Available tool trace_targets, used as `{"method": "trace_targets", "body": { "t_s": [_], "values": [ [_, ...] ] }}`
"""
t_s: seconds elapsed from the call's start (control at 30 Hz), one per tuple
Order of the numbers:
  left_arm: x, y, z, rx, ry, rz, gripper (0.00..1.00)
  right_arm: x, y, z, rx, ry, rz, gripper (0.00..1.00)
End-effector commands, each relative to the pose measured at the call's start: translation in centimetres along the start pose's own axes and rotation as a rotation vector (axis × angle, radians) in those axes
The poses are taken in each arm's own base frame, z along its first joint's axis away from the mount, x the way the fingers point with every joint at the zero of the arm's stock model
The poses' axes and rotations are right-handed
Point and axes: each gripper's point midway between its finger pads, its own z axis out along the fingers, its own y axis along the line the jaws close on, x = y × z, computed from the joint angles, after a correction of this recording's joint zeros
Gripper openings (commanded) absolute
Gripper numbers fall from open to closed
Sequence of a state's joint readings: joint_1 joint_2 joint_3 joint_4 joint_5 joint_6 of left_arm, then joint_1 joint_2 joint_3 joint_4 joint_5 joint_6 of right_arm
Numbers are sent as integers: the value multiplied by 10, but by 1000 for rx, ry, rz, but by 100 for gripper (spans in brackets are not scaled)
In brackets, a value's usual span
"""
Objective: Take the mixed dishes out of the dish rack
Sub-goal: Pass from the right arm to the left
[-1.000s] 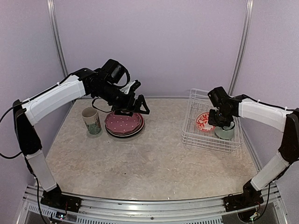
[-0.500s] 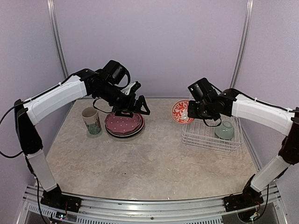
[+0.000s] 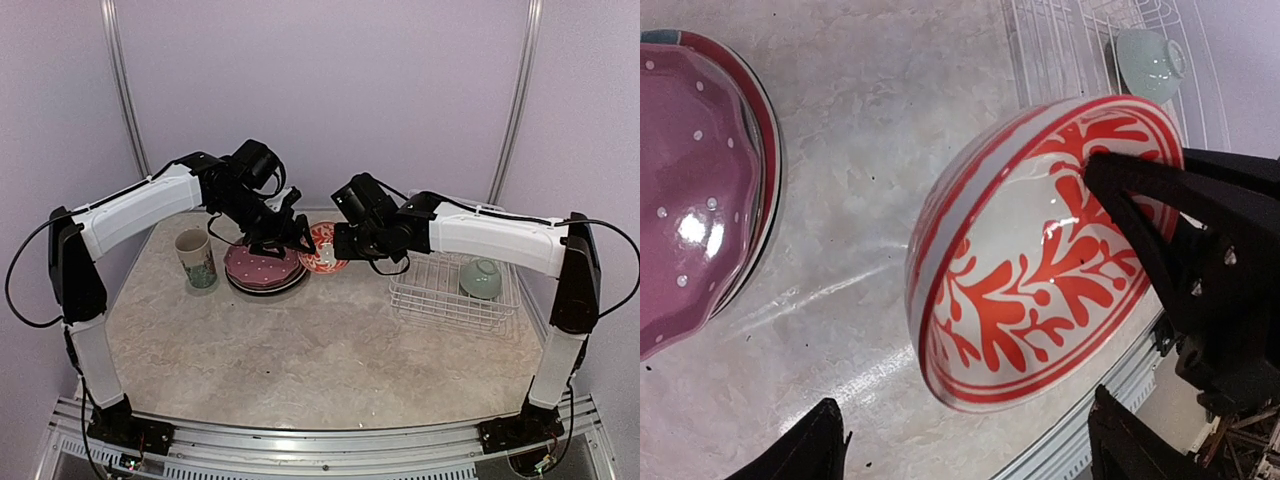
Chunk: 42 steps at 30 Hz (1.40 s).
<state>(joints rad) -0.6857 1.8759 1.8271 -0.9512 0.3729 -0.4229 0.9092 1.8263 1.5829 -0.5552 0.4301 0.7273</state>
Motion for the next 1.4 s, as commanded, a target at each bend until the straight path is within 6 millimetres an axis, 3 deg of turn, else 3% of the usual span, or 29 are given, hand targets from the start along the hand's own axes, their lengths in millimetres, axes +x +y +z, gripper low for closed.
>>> {"method": "trace_targets", "body": {
  "t_s": [0.0, 0.27, 0.6, 0.7, 0.83, 0.93, 1.03, 1.17, 1.37],
  "values": [
    [-1, 20, 8, -98, 12, -19, 75, -23, 40, -11, -99, -71, 24, 0],
    [-5, 42, 9, -217, -7, -17, 42, -14, 54, -7, -120, -52, 13, 0],
    [-6, 51, 11, -277, -10, -11, 2, -3, 62, -1, -122, -34, 5, 0],
    [-6, 53, 11, -288, -11, -11, 0, -4, 62, -1, -123, -34, 5, 0],
    [-7, 56, 10, -301, -15, -9, 0, -4, 59, -3, -116, -38, 6, 21],
    [-7, 58, 11, -305, -14, -14, 0, -4, 54, -6, -100, -43, 7, 53],
    [-7, 59, 11, -306, -8, -17, 0, -8, 47, -12, -83, -55, 5, 77],
    [-5, 61, 13, -312, 5, -17, 0, -16, 35, -26, -49, -86, 3, 89],
    [-7, 69, 5, -368, -2, -10, 0, -30, 6, -60, -11, -150, 26, 94]
  ]
}}
